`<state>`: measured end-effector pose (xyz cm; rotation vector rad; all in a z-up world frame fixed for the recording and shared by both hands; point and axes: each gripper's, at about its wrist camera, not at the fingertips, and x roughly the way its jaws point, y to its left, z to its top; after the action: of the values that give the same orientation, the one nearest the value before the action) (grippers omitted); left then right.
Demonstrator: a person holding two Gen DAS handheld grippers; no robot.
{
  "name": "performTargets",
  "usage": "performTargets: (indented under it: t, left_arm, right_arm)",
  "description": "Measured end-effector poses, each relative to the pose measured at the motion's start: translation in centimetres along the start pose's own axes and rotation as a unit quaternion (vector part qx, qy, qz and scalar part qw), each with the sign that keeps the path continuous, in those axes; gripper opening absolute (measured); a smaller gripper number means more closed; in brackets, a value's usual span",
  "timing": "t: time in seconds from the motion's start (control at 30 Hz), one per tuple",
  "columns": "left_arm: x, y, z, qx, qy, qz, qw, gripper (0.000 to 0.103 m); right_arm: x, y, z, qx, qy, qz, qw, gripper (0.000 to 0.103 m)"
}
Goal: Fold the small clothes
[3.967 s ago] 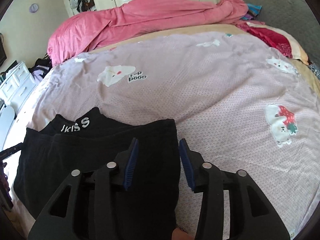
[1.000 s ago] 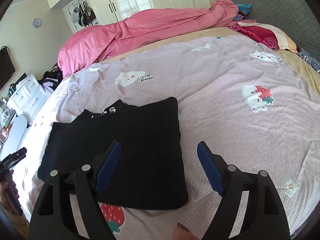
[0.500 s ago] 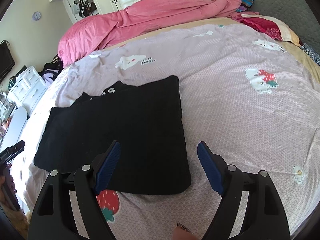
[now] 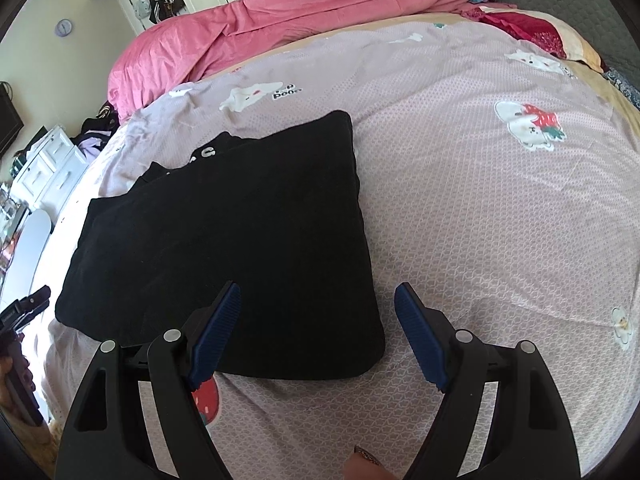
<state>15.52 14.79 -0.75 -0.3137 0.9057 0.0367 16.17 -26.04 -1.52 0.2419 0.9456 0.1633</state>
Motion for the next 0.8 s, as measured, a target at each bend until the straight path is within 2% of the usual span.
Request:
performTargets:
  t: [0.17, 0.33, 0.47, 0.53, 0.6, 0.63, 0.67, 0.7, 0.8]
  left_arm:
    - [1.6, 1.4, -0.4, -0.04, 0.02, -0.032, 0.9985, 0.075]
    - [2.1, 2.0, -0.3, -0.055, 0.019, -0.052, 0.9969, 0.072]
    - [2.4, 1.4, -0.1, -0.052, 0.019, -0.061, 0.9966, 0.059]
    - [2.5, 0.8, -0.1, -0.045, 0.019, -0.066, 0.9967, 0.045]
    - [2.7, 0.5, -0.2, -0.046, 0.022, -0.078, 0.9956, 0.03]
    - [2.7, 0.4, -0.2, -0.049, 0.022, -0.083, 0.9951, 0.025]
    - [2.8, 0.4, -0.2, -0.05, 0.023, -0.085, 0.9948, 0.022]
    - [2.9, 0.4, -0.1, -0.049, 0.026, -0.091, 0.9942, 0.015]
    - [2.6, -0.1, 0.2, -0.037, 0.03, -0.091, 0.9948, 0.011]
  right_arm:
    - [0.5, -0.4, -0.4, 0.006, 0.004, 0.004, 1.0, 0.078]
    - [1.0, -0.7, -0.4, 0.015, 0.006, 0.014, 1.0, 0.076]
    - [1.2, -0.6, -0.1, 0.018, 0.005, 0.022, 1.0, 0.059]
    - [1.3, -0.6, -0.1, 0.018, 0.005, 0.021, 1.0, 0.054]
    - [1.3, -0.6, 0.0, 0.018, 0.001, 0.019, 1.0, 0.038]
    - [1.3, -0.6, 0.0, 0.018, 0.0, 0.024, 1.0, 0.034]
    - [1.2, -0.7, 0.0, 0.018, -0.003, 0.029, 0.999, 0.023]
    - [1.0, -0.7, 0.0, 0.017, -0.007, 0.031, 0.999, 0.018]
    - [0.5, -0.8, 0.2, 0.018, -0.013, 0.037, 0.999, 0.011]
